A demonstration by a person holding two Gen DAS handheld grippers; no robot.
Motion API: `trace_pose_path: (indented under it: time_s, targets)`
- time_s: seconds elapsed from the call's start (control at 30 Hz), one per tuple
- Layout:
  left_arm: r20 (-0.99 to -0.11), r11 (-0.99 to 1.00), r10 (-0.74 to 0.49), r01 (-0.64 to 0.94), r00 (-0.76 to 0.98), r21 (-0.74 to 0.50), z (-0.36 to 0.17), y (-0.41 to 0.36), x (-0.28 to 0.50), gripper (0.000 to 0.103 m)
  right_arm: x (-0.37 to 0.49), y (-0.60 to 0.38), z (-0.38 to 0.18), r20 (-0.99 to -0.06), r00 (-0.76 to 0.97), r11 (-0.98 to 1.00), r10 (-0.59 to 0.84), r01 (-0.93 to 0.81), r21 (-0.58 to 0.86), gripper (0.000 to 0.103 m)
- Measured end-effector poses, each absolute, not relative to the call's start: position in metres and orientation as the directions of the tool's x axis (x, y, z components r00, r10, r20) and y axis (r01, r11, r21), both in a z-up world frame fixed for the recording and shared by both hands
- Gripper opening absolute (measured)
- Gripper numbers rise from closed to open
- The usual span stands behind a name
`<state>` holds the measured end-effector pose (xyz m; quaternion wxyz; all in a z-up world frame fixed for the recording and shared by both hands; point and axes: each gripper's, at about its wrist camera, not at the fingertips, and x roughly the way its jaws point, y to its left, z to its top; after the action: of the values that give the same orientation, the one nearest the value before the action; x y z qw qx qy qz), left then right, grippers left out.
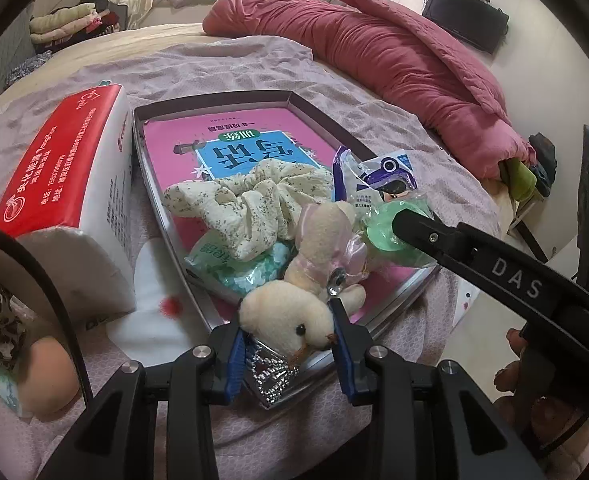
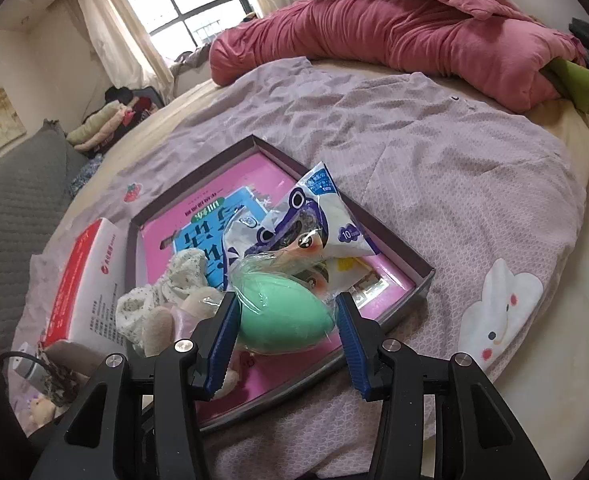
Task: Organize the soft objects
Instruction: 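Lower the bear and sponge bag into the tray and open both grippers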
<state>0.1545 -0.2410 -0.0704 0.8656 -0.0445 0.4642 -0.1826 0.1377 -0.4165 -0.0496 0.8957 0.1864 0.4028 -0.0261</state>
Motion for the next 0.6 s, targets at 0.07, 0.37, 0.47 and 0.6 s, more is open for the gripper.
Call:
trace_pose_path:
  time_s: [0.07,0.37,0.47,0.6]
  targets:
    - [-0.787,0.929,-0.358,0.275,0.502,-0.248,-0.0705,-0.2407,0.1546,0.038,0.1381,-0.4153,-0.0493,-0.736,0.671,0.933,0.089,0.204,0.298,0.050]
    - [-0.790,0.931,-0.351,0.277,0.502,-0.238,-0.0703,-0.2413,0.1535,0.038,0.1393,-0.4153,-0.0506,-0.749,0.660,0.935,0.059,0.227,0.273,0.054]
    - [-0.791,0.931,-0.351,0.277,0.501,-0.237,-0.0704,-0.2411,0.1538,0.038,0.1389,-0.4177,-0.0521,-0.754,0.655,0.931,0.055,0.239,0.276,0.056]
    - [-0.793,0.932,-0.347,0.279,0.500,-0.232,-0.0706,-0.2417,0.1529,0.038,0.1387,-0.4208,-0.0525,-0.755,0.654,0.928,0.048,0.249,0.276,0.057]
